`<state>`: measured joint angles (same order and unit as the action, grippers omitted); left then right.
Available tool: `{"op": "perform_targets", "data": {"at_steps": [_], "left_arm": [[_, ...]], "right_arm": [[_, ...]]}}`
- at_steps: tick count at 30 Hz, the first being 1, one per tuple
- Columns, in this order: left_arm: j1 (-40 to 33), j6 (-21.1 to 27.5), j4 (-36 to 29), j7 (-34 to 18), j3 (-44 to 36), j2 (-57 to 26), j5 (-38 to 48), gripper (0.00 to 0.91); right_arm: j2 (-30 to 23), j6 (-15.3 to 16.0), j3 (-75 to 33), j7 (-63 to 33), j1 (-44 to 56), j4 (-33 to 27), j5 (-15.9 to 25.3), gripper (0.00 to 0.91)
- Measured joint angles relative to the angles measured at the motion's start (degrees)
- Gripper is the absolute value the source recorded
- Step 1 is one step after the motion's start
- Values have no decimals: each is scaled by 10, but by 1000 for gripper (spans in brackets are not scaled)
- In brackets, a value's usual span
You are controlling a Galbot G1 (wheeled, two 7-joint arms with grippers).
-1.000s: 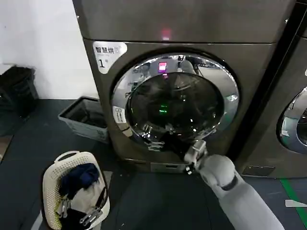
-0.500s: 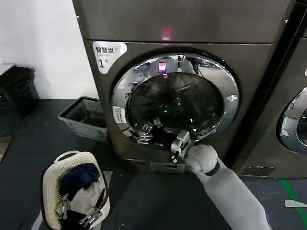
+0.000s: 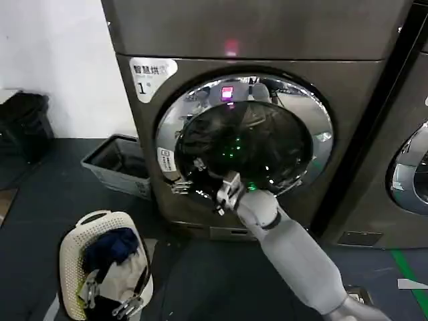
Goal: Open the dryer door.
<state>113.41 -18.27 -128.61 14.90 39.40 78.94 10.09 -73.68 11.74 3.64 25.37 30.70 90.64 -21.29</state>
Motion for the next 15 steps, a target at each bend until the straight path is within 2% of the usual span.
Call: {"op": "perform_targets", "data": {"at_steps": [15], "left_arm": [[-23, 26, 9, -21, 25, -22, 44, 907]], "right_arm": [[35, 16, -20, 93, 31, 40, -31, 907]]}}
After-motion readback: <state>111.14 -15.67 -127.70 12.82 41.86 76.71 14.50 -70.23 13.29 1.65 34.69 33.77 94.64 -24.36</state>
